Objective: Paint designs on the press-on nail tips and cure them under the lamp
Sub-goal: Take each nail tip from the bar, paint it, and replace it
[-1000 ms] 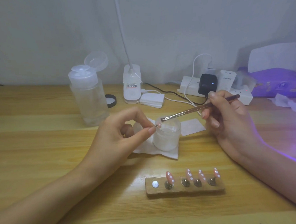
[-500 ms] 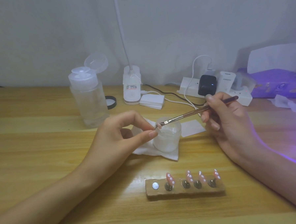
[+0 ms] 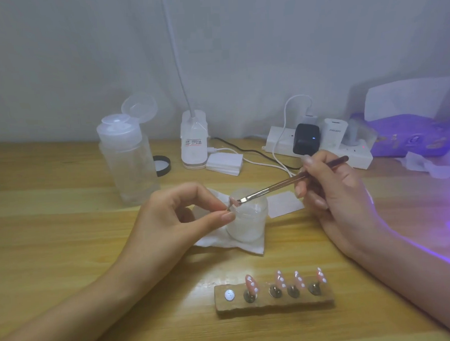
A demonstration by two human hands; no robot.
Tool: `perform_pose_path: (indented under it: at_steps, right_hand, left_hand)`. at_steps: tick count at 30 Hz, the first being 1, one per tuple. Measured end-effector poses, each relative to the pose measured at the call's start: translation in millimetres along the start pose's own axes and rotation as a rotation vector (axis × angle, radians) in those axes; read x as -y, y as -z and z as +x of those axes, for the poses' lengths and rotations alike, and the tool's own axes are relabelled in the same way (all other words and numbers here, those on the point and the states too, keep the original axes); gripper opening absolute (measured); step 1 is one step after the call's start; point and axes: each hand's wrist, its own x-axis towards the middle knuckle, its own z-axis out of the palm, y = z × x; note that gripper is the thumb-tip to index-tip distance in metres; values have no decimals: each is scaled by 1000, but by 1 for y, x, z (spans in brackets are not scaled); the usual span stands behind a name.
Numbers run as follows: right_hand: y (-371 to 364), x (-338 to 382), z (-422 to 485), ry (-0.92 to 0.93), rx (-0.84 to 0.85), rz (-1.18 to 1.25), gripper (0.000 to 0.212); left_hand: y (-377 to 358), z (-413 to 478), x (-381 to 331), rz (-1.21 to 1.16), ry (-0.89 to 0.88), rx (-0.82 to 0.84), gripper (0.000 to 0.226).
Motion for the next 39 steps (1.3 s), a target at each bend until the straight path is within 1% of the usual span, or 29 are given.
perform_pose_path:
  at_steps: [3, 6, 10, 12, 14, 16, 18, 20, 22, 25, 26, 28, 30, 32, 34, 36, 39]
  right_hand:
    - [1, 1, 0, 7, -9, 40, 23]
    - [-2, 1, -1, 25, 43, -33, 26]
    - [1, 1, -1, 17, -27, -12, 25]
    - [1, 1, -1, 34, 4, -6, 26]
    - [-1, 1, -2, 35, 33, -45, 27]
    - [0, 0, -2, 21, 2, -60, 29]
    - [1, 0, -2, 16, -32, -19, 29]
    - [2, 1, -2, 30, -11, 14, 26]
    - [1, 1, -2, 43, 25, -12, 25]
    - [1, -1, -2, 32, -18, -52, 28]
    - [1, 0, -2, 37, -35, -44, 31]
    - [2, 1, -3, 77, -35, -18, 27]
    - [1, 2, -4, 110, 11, -10, 25]
    - [-1, 2, -5, 92, 29, -55, 25]
    - [0, 2, -5, 67, -1, -89, 29]
    - [0, 3, -4, 70, -28, -59, 27]
    - [-1, 4, -4, 98, 2, -6, 26]
  left_hand:
    - [0, 0, 0, 8, -10, 8, 13]
    - [2, 1, 1, 24, -27, 17, 13]
    - [2, 1, 2, 61, -48, 13, 17]
    - [3, 2, 3, 69, -51, 9, 17]
    - [3, 2, 4, 67, -44, 8, 12]
    - [3, 2, 5, 61, -42, 9, 11]
    - [3, 3, 5, 58, -44, 14, 13]
    - [3, 3, 6, 53, -45, 15, 14]
    - [3, 3, 6, 49, -50, 20, 17]
    - [3, 2, 6, 52, -52, 21, 14]
    - [3, 3, 6, 55, -53, 20, 13]
    - [2, 3, 6, 53, -54, 21, 12]
    - [2, 2, 5, 51, -62, 26, 15]
    - [2, 2, 5, 46, -68, 27, 19]
    - [2, 2, 4, 44, -72, 26, 19]
    - [2, 2, 4, 49, -72, 27, 16]
    - [3, 2, 5, 55, -71, 29, 12]
